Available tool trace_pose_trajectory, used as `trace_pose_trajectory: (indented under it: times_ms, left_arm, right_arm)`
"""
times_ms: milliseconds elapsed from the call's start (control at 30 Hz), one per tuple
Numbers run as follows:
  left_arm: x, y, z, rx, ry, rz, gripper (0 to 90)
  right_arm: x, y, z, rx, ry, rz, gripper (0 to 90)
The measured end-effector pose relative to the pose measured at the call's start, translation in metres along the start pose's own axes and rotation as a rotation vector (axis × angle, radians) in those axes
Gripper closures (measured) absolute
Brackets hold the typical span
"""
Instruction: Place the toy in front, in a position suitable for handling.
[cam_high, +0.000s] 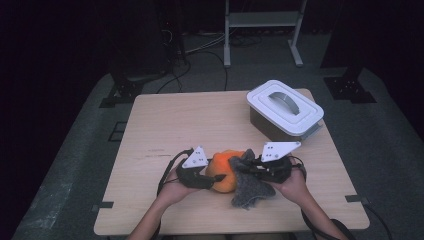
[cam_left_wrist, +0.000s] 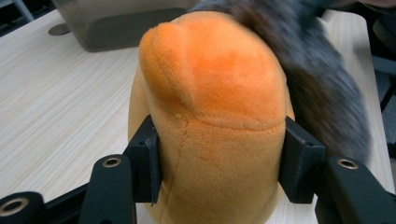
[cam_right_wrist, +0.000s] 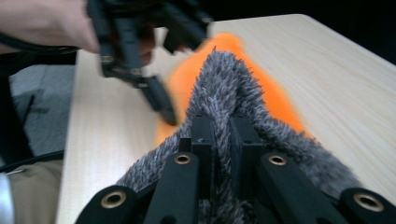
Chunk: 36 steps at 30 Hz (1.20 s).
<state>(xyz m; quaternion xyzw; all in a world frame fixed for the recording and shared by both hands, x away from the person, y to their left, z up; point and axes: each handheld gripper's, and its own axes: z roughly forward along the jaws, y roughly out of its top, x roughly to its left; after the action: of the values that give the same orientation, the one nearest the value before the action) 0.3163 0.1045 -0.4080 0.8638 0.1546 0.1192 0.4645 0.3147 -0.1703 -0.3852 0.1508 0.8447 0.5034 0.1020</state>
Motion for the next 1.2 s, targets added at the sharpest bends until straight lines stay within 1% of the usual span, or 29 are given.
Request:
trace_pose_trajectory:
  times_ms: [100,133,167,200,233,333,367,433,500,600,667,700,767,867,933,1000,1067,1133,1200]
  left_arm:
    - [-0.003,0.002,0.000,0.001,0.012,0.018,42.3]
    - [-0.003,0.004,0.000,0.009,0.026,0.018,42.3]
    - [-0.003,0.005,0.001,0.007,0.035,0.013,42.1]
    - [-0.003,0.006,0.002,0.008,0.053,0.003,42.2]
    - [-0.003,0.007,0.002,0.007,0.060,-0.003,42.2]
    - [-0.004,0.008,0.003,-0.002,0.046,-0.008,42.2]
    - [-0.005,0.008,0.003,0.004,0.045,0.001,42.3]
    - [-0.008,0.007,0.004,0.016,0.048,0.032,42.3]
    - [-0.008,0.006,0.003,0.015,0.041,0.046,42.5]
    - [-0.009,0.006,0.001,0.022,0.047,0.067,42.5]
    - [-0.009,0.007,0.001,0.025,0.062,0.066,42.5]
    - [-0.009,0.008,0.001,0.021,0.069,0.057,42.4]
    - [-0.007,0.009,0.002,0.012,0.079,0.033,42.4]
    - [-0.008,0.010,0.003,0.004,0.061,0.025,42.4]
    - [-0.011,0.009,0.004,0.003,0.053,0.040,42.4]
    - [-0.011,0.007,0.003,0.011,0.048,0.064,42.5]
    - [-0.010,0.005,0.003,0.003,0.038,0.063,42.6]
    - [-0.010,0.003,0.000,0.002,0.026,0.088,42.6]
    - [-0.008,0.001,-0.002,-0.003,0.016,0.098,42.6]
  right_arm:
    - [-0.009,-0.005,-0.006,-0.002,-0.034,0.028,81.4]
    - [-0.009,-0.005,-0.008,-0.007,-0.032,0.032,81.4]
    - [-0.007,-0.003,-0.009,-0.019,-0.021,0.033,81.4]
    - [-0.005,-0.001,-0.009,-0.030,-0.005,0.031,81.4]
    - [-0.001,0.003,-0.007,-0.043,0.018,0.020,81.3]
    - [0.010,0.010,0.000,-0.033,0.042,-0.013,81.2]
    - [0.012,0.011,0.002,-0.026,0.043,-0.021,81.3]
    - [0.010,0.009,0.004,-0.016,0.045,-0.018,81.3]
    - [0.006,0.006,0.002,-0.016,0.035,-0.005,81.4]
    - [-0.003,0.003,-0.004,-0.009,-0.013,0.013,81.3]
    - [-0.007,0.001,-0.008,-0.012,-0.025,0.032,81.3]
    - [-0.007,0.001,-0.010,-0.023,-0.017,0.035,81.3]
    - [-0.001,0.006,-0.009,-0.040,0.017,0.021,81.3]
    - [0.009,0.013,-0.003,-0.039,0.054,-0.006,81.2]
    - [0.011,0.013,0.001,-0.032,0.064,-0.010,81.2]
    - [0.008,0.010,0.001,-0.028,0.069,-0.001,81.3]
    - [0.004,0.007,0.000,-0.024,0.058,0.012,81.3]
    - [-0.002,0.003,-0.002,-0.020,0.048,0.031,81.2]
    - [-0.006,0.001,-0.005,-0.014,0.037,0.044,81.2]
